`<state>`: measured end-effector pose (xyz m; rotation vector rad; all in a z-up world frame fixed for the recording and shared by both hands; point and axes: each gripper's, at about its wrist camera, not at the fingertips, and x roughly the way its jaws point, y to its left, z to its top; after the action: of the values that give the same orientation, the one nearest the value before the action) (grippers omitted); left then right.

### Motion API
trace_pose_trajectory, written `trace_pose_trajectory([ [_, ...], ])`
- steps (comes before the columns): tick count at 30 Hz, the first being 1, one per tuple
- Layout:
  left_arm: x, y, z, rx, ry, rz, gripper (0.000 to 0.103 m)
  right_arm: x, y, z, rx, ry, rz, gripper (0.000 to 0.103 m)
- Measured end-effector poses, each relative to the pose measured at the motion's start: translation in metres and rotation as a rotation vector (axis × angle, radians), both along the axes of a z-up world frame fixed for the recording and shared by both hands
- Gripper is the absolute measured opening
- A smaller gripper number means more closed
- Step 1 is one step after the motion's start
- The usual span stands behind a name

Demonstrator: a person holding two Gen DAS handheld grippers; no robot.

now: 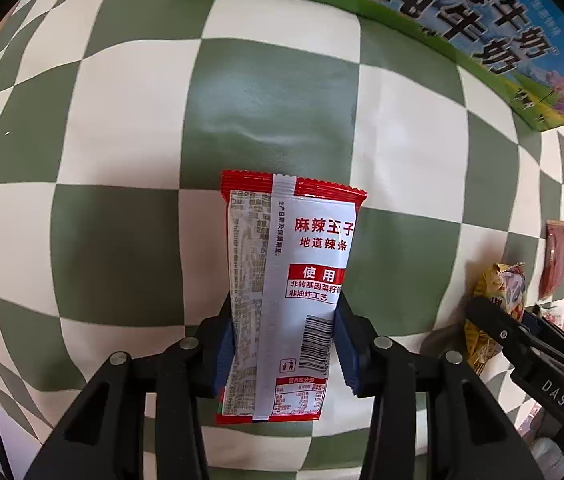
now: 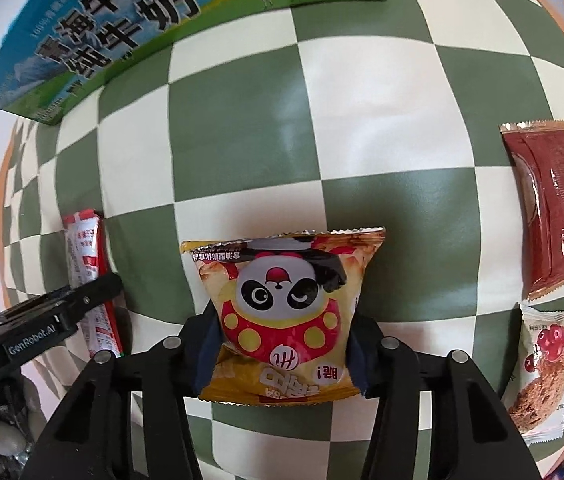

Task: Organize snacks
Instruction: 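Carry both packs into the box and open both tools to release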

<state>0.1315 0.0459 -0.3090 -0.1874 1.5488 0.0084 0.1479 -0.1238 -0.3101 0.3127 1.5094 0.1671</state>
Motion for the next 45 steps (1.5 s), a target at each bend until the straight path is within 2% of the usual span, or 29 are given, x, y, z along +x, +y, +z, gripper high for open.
trace_pose_trajectory([
  [5, -0.006, -0.003, 0.016, -0.018, -0.037, -0.012, 0.04, 0.0, -0.004, 0.025, 0.045, -0.05, 0.006, 0.053],
  [7, -0.007, -0.004, 0.027, -0.052, -0.054, -0.012, 0.04, 0.002, -0.006, 0.04, 0.08, -0.064, 0.001, 0.053],
  [11, 0.01, -0.012, 0.082, -0.12, -0.135, -0.021, 0.04, 0.012, -0.015, 0.082, 0.151, -0.127, 0.012, 0.053],
  [16, 0.063, -0.016, 0.166, -0.187, -0.264, -0.06, 0.04, 0.052, -0.026, 0.153, 0.218, -0.245, 0.022, 0.053],
  [18, 0.087, -0.015, 0.19, -0.201, -0.3, -0.071, 0.04, 0.076, -0.031, 0.18, 0.237, -0.291, 0.031, 0.053],
  [21, 0.133, -0.013, 0.217, -0.166, -0.34, -0.103, 0.041, 0.118, -0.029, 0.204, 0.222, -0.348, 0.048, 0.053],
  [23, 0.166, -0.008, 0.225, -0.116, -0.355, -0.111, 0.041, 0.148, -0.023, 0.212, 0.192, -0.378, 0.064, 0.053],
  [27, 0.235, 0.004, 0.214, -0.108, -0.291, -0.087, 0.041, 0.21, -0.011, 0.214, 0.143, -0.373, 0.09, 0.053],
  [30, 0.283, 0.008, 0.196, -0.113, -0.228, -0.069, 0.041, 0.259, 0.004, 0.201, 0.087, -0.359, 0.103, 0.053],
  [34, 0.331, 0.01, 0.168, -0.107, -0.166, -0.065, 0.041, 0.301, 0.013, 0.182, 0.054, -0.317, 0.099, 0.053],
  [42, 0.374, 0.016, 0.142, -0.059, -0.095, -0.065, 0.043, 0.352, 0.024, 0.142, 0.037, -0.261, 0.079, 0.053],
  [43, 0.377, 0.018, 0.138, -0.059, -0.082, -0.059, 0.045, 0.356, 0.027, 0.137, 0.036, -0.25, 0.083, 0.054],
  [44, 0.379, 0.02, 0.135, -0.061, -0.064, -0.051, 0.052, 0.356, 0.028, 0.133, 0.033, -0.235, 0.086, 0.056],
  [45, 0.38, 0.023, 0.131, -0.068, -0.047, -0.042, 0.057, 0.361, 0.03, 0.127, 0.035, -0.211, 0.088, 0.064],
])
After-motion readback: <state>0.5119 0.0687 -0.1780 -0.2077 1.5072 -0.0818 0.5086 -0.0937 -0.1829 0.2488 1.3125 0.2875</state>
